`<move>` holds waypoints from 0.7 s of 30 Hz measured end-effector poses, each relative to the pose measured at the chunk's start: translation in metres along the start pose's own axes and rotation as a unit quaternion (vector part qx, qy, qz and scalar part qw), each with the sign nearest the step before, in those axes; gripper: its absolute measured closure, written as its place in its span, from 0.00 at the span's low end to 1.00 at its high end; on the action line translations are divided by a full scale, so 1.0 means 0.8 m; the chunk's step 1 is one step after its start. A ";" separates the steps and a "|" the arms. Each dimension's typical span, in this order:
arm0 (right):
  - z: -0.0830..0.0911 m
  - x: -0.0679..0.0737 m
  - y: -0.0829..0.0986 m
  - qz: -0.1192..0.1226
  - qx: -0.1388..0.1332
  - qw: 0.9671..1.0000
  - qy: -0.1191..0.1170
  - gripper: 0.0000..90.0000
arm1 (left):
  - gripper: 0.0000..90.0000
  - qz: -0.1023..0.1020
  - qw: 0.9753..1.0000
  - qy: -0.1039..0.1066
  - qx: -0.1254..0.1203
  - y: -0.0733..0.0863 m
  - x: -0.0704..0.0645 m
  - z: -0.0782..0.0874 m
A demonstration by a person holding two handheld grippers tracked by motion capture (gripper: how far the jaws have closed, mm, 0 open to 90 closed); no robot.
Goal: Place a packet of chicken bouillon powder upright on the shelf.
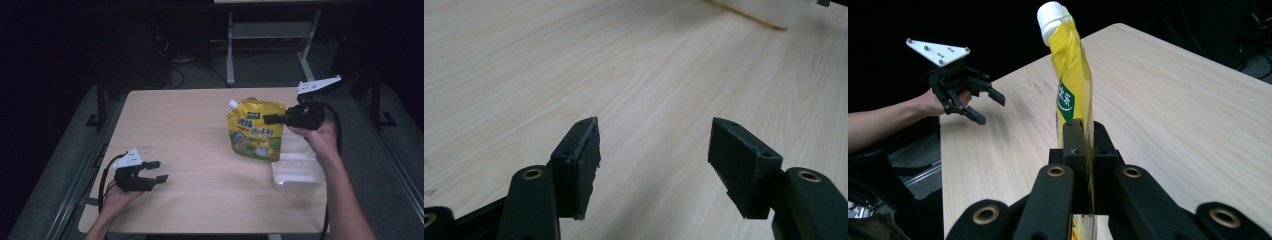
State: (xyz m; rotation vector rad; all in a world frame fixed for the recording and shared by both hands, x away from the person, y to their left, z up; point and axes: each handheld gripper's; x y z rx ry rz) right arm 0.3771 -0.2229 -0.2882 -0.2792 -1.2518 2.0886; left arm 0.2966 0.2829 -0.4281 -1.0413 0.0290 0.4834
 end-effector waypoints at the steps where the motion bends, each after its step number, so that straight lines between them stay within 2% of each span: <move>1: 0.003 -0.003 0.000 -0.001 -0.001 1.000 0.001 0.99 | 0.41 0.001 1.000 -0.002 0.000 0.000 0.001 0.000; 7: 0.020 -0.023 0.005 -0.012 -0.010 1.000 0.011 0.99 | 0.40 0.003 1.000 -0.008 0.001 0.001 0.003 -0.001; 11: 0.025 -0.029 0.007 -0.012 -0.010 1.000 0.016 0.99 | 0.39 0.006 1.000 -0.012 -0.006 0.001 0.005 -0.001; 14: 0.029 -0.036 0.009 -0.014 -0.011 1.000 0.019 0.99 | 0.38 0.007 1.000 -0.017 -0.003 0.001 0.006 -0.001; 17: 0.034 -0.045 0.013 -0.023 -0.009 0.999 0.024 0.99 | 0.36 0.010 1.000 -0.013 -0.010 0.001 0.007 0.000; 21: 0.038 -0.054 0.017 -0.027 -0.006 0.999 0.033 0.99 | 0.34 0.015 1.000 -0.018 -0.007 0.001 0.008 0.000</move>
Point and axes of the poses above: each handheld gripper's, and its own axes: z roughly backward along the jaws, y roughly out of its underside, x roughly to its left, and after that the axes turned 15 degrees about y, right-handed
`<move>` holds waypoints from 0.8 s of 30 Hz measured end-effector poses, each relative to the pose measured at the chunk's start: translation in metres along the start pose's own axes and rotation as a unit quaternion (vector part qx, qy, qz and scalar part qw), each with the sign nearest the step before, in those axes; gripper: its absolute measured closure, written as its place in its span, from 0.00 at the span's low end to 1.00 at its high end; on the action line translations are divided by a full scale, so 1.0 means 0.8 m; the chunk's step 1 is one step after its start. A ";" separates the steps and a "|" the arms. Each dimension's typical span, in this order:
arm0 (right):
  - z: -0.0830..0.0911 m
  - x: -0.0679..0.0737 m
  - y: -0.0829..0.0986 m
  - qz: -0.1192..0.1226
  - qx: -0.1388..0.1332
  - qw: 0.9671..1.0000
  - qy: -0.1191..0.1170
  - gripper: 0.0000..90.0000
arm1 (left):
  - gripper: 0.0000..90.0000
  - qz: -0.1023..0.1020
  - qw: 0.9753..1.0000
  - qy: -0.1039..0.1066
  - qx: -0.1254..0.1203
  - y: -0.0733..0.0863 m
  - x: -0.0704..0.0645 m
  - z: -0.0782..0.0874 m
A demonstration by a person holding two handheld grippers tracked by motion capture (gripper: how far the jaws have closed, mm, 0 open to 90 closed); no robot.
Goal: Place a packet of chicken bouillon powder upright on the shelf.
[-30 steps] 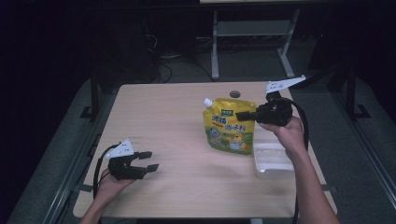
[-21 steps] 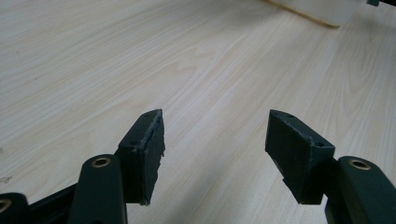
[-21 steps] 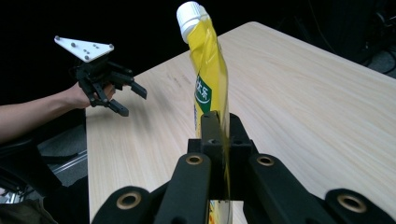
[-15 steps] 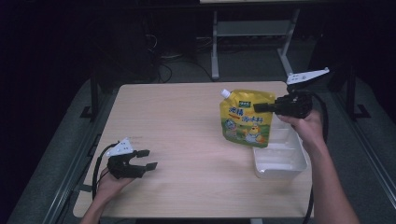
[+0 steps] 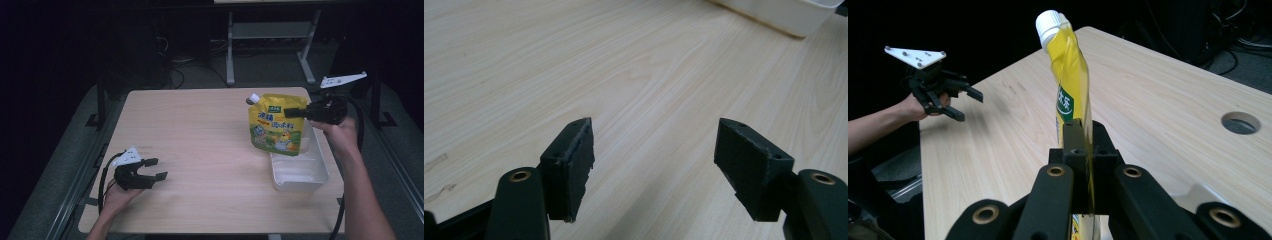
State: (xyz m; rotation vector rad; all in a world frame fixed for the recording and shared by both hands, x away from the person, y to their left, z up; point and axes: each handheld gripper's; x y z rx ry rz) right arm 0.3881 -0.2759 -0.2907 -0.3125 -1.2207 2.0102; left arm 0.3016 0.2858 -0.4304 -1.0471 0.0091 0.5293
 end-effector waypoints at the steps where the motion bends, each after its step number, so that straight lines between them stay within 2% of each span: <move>1: 0.000 0.000 0.000 0.000 0.000 1.000 0.000 0.99 | 0.34 0.002 1.000 0.000 0.000 0.000 0.000 0.000; 6: 0.008 -0.006 0.005 -0.006 -0.007 1.000 0.008 0.99 | 0.33 -0.002 1.000 -0.006 -0.004 0.002 -0.002 0.002; 11: 0.018 -0.012 0.011 -0.009 -0.007 1.000 0.016 0.99 | 0.33 0.003 1.000 -0.007 -0.010 0.003 -0.001 0.005; 24: 0.032 -0.038 0.020 -0.018 0.004 0.999 0.048 0.99 | 0.33 -0.002 1.000 -0.011 0.001 0.003 -0.004 0.000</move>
Point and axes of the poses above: each handheld gripper's, and its own axes: z roughly backward along the jaws, y roughly out of its underside, x roughly to its left, and after that the axes turned 15 degrees about y, right-handed
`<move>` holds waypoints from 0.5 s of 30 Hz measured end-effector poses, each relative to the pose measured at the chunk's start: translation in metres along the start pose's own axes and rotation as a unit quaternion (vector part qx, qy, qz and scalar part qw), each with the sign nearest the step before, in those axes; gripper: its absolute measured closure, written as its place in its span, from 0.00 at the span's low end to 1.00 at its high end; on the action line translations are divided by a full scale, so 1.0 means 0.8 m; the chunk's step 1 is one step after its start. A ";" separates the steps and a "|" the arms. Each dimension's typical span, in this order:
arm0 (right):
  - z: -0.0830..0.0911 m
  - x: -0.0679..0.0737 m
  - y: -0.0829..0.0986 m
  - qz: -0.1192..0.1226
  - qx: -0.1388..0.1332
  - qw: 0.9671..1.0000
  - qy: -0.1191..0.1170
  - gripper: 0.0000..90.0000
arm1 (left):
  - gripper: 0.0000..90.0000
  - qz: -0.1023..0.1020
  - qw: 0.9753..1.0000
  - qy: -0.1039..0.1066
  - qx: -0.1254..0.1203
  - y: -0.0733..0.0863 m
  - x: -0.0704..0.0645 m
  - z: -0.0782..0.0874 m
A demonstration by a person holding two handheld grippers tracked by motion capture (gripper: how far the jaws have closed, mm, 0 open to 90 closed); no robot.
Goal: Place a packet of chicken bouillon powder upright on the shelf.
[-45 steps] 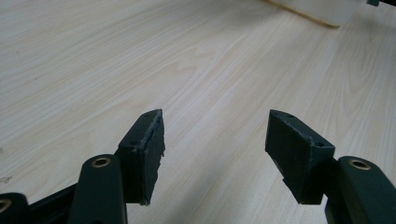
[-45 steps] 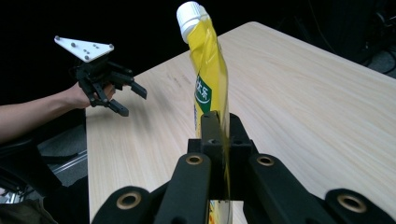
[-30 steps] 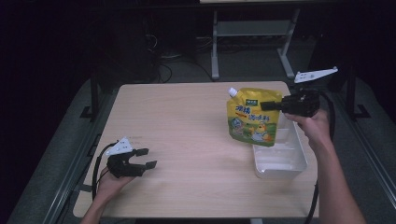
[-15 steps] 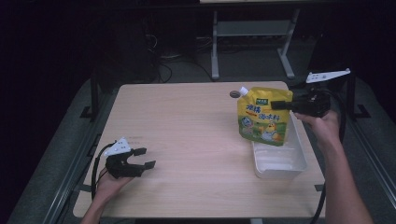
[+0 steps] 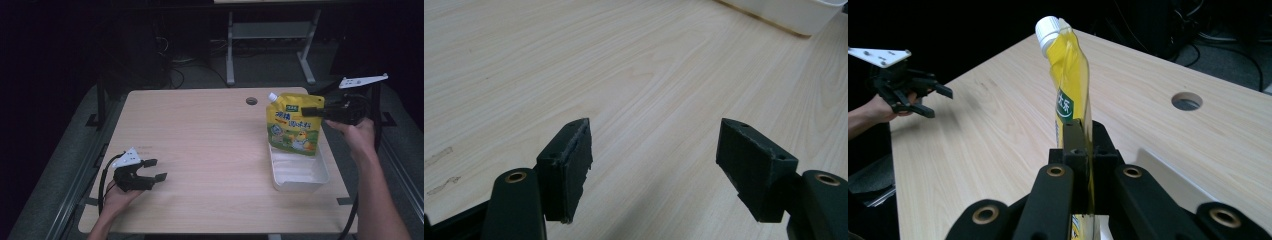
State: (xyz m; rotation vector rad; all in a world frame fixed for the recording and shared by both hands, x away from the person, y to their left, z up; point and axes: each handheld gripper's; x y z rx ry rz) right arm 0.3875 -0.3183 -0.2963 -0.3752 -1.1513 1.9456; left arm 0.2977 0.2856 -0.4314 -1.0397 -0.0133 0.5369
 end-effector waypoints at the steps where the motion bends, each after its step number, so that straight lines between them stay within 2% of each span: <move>1: -0.001 -0.002 0.001 0.001 0.001 1.000 0.000 0.99 | 0.34 -0.001 1.000 -0.004 0.003 0.000 0.000 -0.001; 5: -0.013 -0.005 0.010 0.006 0.000 1.000 0.011 0.99 | 0.34 0.000 1.000 -0.007 0.011 0.003 0.001 -0.002; 8: -0.022 -0.007 0.020 0.007 0.010 1.000 0.014 0.99 | 0.34 0.002 1.000 -0.007 0.006 0.004 0.003 0.001; 10: -0.026 -0.009 0.027 0.002 0.013 1.000 0.013 0.99 | 0.34 0.005 1.000 -0.007 0.000 0.004 0.004 0.005; 15: -0.023 -0.014 0.041 -0.026 -0.005 1.000 0.013 0.97 | 0.34 0.013 1.000 -0.006 -0.010 0.005 0.008 0.008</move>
Point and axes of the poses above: each handheld gripper's, and its own axes: z roughly backward along the jaws, y roughly out of its underside, x roughly to its left, and after that the axes turned 15 degrees about y, right-handed
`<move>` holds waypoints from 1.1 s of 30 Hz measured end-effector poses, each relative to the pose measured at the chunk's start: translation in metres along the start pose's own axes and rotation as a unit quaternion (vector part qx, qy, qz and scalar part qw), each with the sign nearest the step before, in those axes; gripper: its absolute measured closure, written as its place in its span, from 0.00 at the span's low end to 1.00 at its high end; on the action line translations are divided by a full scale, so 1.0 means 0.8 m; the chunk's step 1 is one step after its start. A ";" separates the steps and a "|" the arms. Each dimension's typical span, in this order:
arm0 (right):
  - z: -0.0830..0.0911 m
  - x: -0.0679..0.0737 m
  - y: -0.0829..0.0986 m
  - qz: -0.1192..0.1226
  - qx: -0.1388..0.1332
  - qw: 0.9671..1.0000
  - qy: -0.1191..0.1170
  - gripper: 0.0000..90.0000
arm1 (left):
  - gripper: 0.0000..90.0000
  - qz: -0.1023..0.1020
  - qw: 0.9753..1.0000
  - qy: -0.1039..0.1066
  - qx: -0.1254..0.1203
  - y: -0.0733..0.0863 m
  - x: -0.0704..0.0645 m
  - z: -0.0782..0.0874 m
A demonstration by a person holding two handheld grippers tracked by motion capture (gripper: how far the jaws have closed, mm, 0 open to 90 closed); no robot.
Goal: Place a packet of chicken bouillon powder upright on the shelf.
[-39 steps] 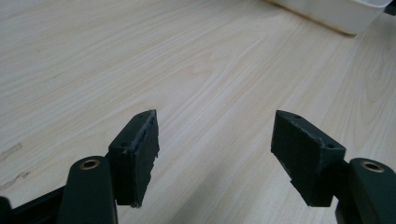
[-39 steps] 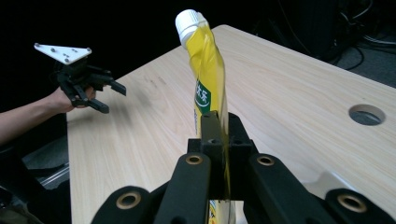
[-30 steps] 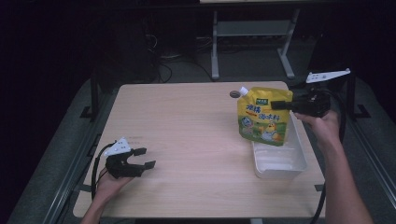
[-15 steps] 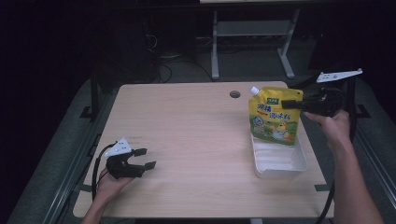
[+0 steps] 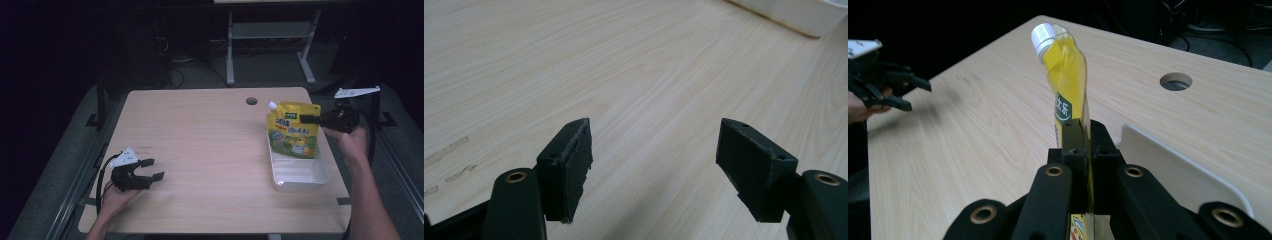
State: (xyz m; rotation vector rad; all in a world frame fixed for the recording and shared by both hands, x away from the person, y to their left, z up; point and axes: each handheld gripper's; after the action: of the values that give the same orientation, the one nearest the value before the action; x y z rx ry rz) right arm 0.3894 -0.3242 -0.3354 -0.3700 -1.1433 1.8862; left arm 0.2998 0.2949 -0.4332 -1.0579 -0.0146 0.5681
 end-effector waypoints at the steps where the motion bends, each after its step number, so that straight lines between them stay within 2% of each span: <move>1: 0.001 -0.001 0.004 -0.010 -0.003 1.000 0.003 0.97 | 0.34 0.002 1.000 0.001 -0.003 0.000 0.001 0.000; 5: 0.005 -0.004 0.016 -0.026 0.002 0.999 0.020 0.95 | 0.34 0.001 1.000 0.006 -0.002 0.000 0.001 -0.001; 9: 0.013 -0.008 0.025 -0.047 -0.010 0.999 0.020 0.91 | 0.33 -0.001 1.000 0.009 0.001 0.000 0.000 -0.002; 12: 0.021 -0.010 0.029 -0.058 -0.013 0.998 0.029 0.86 | 0.33 -0.004 1.000 0.010 0.002 0.000 0.000 -0.003; 16: 0.029 -0.010 0.033 -0.069 -0.017 0.997 0.038 0.76 | 0.33 -0.004 1.000 0.013 0.006 0.001 0.000 -0.004; 18: 0.030 -0.010 0.036 -0.077 -0.007 0.996 0.045 0.72 | 0.32 -0.003 1.000 0.015 0.007 0.001 0.001 -0.005; 19: 0.033 -0.010 0.041 -0.078 -0.012 0.995 0.053 0.69 | 0.31 -0.003 1.000 0.016 0.009 0.001 0.001 -0.006; 24: 0.038 -0.011 0.053 -0.097 -0.017 0.993 0.067 0.65 | 0.30 -0.008 1.000 0.020 0.016 0.001 -0.001 -0.010; 33: 0.048 -0.002 0.070 -0.096 -0.021 0.992 0.079 0.60 | 0.29 -0.014 0.999 0.026 0.024 0.001 -0.010 -0.012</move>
State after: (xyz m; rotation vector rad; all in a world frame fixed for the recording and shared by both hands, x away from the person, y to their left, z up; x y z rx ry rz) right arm 0.3370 -0.3580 -0.3615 -0.4107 -1.0739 1.6376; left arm 0.2956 0.2838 -0.4367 -1.0246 0.0298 0.5130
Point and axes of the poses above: each handheld gripper's, and its own axes: z roughly backward along the jaws, y roughly out of its underside, x roughly to its left, and after that the axes turned 15 degrees about y, right-handed
